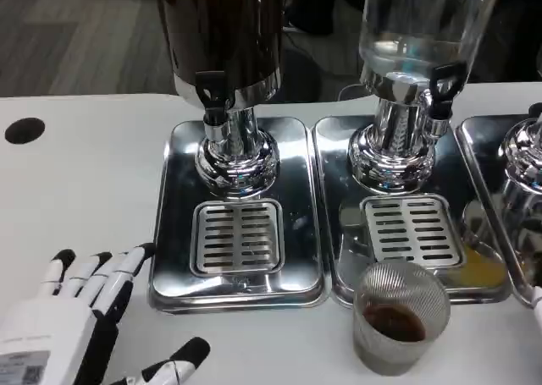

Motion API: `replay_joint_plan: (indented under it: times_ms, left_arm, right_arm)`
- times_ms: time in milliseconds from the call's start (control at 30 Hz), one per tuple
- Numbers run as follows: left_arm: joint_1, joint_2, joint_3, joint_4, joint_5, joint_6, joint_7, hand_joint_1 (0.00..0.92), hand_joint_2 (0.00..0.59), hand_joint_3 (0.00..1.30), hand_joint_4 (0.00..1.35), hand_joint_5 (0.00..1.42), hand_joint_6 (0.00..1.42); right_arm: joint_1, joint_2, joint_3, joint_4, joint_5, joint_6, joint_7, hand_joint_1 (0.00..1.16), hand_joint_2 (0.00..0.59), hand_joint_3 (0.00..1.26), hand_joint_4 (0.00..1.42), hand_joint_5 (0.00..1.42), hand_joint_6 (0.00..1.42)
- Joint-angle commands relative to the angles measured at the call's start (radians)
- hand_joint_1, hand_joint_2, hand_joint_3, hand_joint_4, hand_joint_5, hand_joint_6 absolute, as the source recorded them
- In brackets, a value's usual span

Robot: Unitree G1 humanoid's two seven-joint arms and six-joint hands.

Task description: Grasp the cup under the faucet to collect the drink, then remove the cup.

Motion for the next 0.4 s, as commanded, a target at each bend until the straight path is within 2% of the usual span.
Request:
replay_joint_plan:
  times_ms: [33,400]
  left_arm:
    - [0.012,-0.009,-0.001,-0.009,-0.011,0.0,0.006,0.0,0.152,0.11,0.04,0.1,0.0]
    - [0.004,-0.007,-0.011,-0.005,-0.015,0.002,-0.01,0.0,0.138,0.11,0.04,0.1,0.0]
  right_arm:
    - [0.012,-0.018,-0.01,-0.007,0.028,-0.02,0.004,0.47,0.586,0.2,0.08,0.08,0.0]
    - [0.024,-0.027,-0.005,0.013,0.043,-0.046,0.005,0.47,0.586,0.21,0.1,0.1,0.0]
